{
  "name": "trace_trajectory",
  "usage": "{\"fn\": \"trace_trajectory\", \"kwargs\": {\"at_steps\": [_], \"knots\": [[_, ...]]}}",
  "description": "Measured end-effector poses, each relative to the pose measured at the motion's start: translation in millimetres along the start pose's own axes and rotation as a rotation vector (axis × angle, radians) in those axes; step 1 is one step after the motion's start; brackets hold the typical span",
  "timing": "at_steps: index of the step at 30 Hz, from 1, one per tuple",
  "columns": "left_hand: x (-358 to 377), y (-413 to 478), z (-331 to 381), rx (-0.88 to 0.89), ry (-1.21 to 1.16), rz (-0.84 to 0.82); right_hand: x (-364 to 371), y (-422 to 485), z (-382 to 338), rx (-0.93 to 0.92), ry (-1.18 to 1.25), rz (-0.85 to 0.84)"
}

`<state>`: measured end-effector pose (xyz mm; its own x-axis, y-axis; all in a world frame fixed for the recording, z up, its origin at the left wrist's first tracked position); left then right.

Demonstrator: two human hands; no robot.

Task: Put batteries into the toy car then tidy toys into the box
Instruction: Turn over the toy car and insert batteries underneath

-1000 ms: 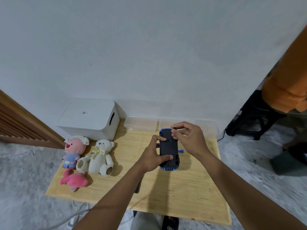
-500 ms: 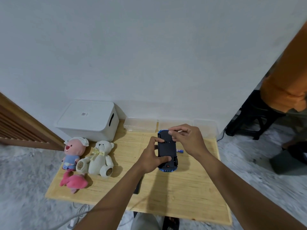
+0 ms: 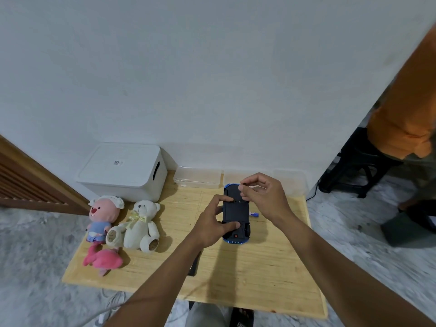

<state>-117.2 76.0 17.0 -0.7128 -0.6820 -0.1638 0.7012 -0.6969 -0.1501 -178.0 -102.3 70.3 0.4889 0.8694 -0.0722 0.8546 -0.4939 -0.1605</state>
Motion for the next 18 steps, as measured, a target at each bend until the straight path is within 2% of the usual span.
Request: {"fn": "trace_trajectory", "kwargs": {"at_steps": [18], "knots": [[1.9, -5.3, 0.1, -0.057, -0.024, 0.018, -2.2, -6.7, -1.3, -0.007, -0.094, -0.010]]}}
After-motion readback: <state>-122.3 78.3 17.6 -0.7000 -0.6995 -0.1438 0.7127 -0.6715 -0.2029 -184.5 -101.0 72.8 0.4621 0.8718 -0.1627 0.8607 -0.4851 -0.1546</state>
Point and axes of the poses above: each hand's wrist, its own y-axis towards the middle knuckle, its own x-axis out of the palm, z = x × y, the point moved 2 cm from there along y, towards the middle knuckle, and after that the axes turned 6 degrees about x, right-handed, at the moved point
